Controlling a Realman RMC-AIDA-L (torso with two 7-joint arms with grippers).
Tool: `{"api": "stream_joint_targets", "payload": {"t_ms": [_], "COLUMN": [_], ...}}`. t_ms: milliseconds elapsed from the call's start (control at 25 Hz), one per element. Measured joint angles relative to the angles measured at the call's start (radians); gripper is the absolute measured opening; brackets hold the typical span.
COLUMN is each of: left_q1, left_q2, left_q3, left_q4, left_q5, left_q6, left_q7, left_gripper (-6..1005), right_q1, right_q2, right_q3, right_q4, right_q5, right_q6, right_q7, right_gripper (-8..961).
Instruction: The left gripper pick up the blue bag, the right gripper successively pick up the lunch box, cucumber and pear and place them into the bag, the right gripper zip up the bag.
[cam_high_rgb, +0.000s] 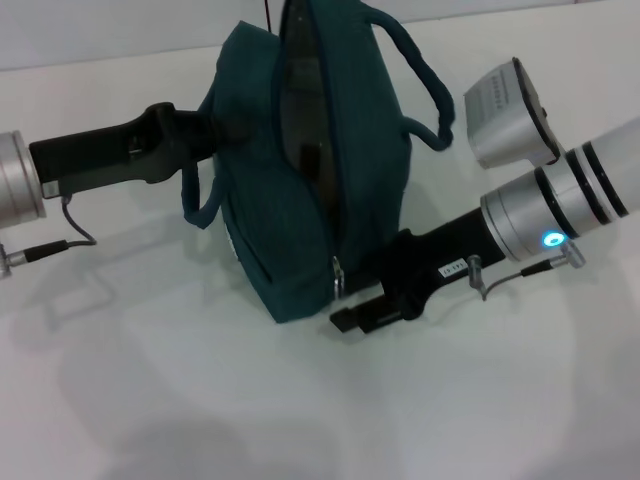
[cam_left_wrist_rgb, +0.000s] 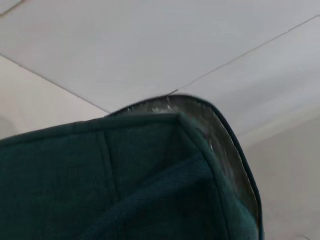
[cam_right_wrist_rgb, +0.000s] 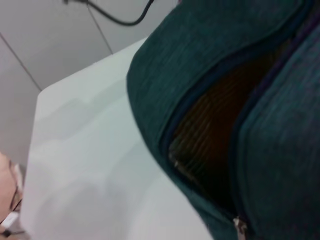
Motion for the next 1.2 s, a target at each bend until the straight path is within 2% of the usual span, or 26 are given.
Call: {"api": "stream_joint_targets", "payload": {"t_ms": [280,880,1200], "left_q1": [0.000,0.001,0.003], "left_q2": [0.003,0.005,0.006], "left_q3": [0.000,0.000,0.000], "left_q4": [0.000,0.000,0.000], "left_q5": [0.000,-0.004,-0.010], "left_q6": [0.000,-0.001,-0.001], "left_q7": [0.000,0.003,0.004], "left_gripper": [48,48,48], "right_q1": [0.001,0.003,-0.003], "right_q2": [-0.001,-0.001,-0.002], "right_q3": [-0.030,-0.047,-0.046], "right_q4": [0.010,0.036,0.036], "right_q5": [0.112,0.120,0.120], "right_q6": [0.012,0.042,0.061], "right_q7": [-0.087,-0.076,-0.073], "right_gripper": [547,490,191]}}
